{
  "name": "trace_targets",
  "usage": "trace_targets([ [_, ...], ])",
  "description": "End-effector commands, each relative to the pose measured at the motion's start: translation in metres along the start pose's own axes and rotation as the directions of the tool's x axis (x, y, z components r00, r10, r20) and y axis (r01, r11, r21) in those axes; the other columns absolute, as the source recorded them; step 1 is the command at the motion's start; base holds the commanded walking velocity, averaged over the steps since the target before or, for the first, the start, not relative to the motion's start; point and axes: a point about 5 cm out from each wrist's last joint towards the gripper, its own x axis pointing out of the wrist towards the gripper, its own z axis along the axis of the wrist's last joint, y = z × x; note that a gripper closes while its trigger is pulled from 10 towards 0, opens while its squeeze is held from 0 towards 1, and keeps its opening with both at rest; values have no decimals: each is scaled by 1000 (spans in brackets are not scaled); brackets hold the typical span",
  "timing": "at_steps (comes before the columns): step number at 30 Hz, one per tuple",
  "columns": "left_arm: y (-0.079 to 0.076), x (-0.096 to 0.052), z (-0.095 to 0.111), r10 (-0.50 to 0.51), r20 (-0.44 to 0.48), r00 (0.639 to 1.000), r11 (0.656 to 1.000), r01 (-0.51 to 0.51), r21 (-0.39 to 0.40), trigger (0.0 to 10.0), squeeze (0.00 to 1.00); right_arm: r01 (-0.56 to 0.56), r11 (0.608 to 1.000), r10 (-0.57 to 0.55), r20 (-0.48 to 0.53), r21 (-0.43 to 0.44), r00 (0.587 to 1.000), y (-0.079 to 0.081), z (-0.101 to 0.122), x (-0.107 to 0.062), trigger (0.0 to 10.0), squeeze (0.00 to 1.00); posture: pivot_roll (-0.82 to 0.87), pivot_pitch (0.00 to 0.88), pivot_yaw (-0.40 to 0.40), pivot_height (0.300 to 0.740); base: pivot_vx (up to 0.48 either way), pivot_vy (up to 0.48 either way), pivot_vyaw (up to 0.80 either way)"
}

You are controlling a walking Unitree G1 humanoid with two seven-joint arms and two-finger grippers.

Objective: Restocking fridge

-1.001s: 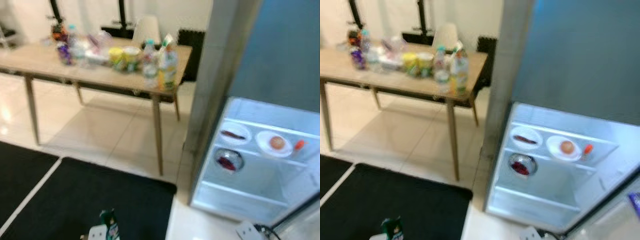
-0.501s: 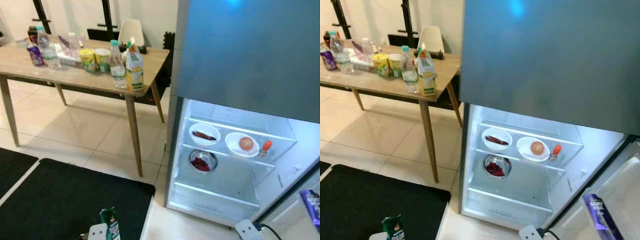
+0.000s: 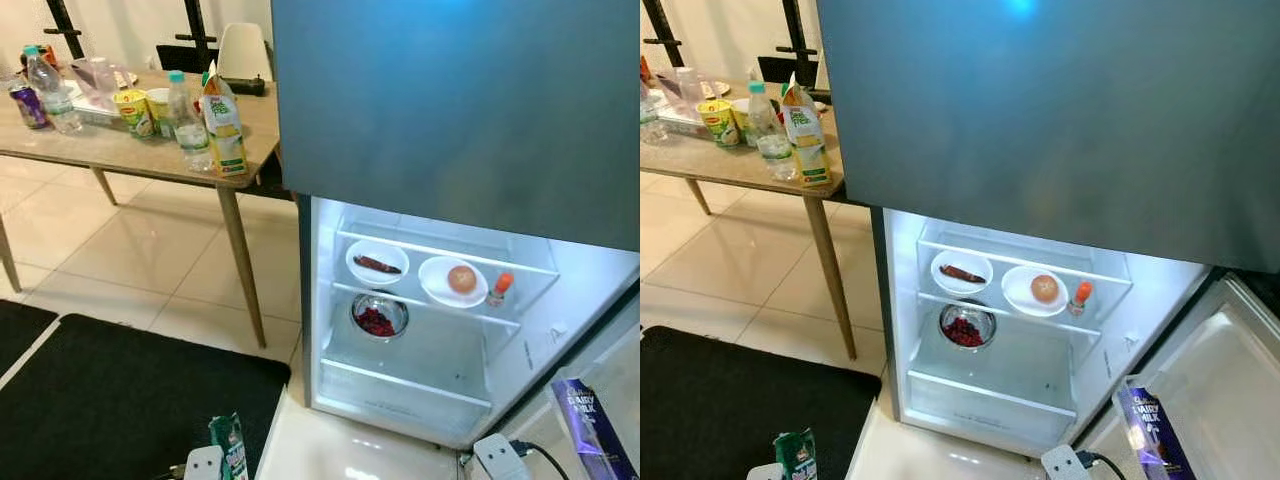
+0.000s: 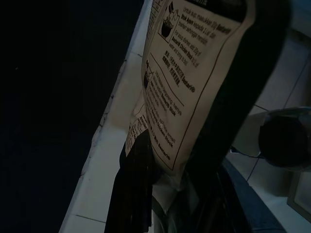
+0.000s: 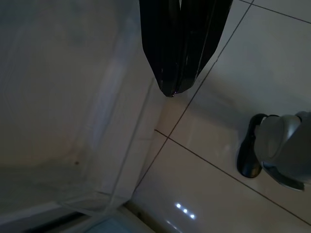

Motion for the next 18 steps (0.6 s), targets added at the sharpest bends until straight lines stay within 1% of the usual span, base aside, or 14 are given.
trace_targets([
  [1,0,0,2,-1,7,1000,1000,1,14,10000,0,-6,1000,6,-6,14,1000,1,-4,0,10000,0,-96,0,-34,740,0,0,-800],
  [9,-2,1,4,-1,13,1000,1000,1,13,10000,0,-11,1000,11,-10,1,1000,3,-4,0,10000,0,-97,0,-34,740,0,0,-800],
  [18,-5,1,2,-15,-10,1000,999,15,28,10000,0,-19,1000,19,-7,-3,1000,6,-5,0,10000,0,-96,0,-32,740,0,0,0],
])
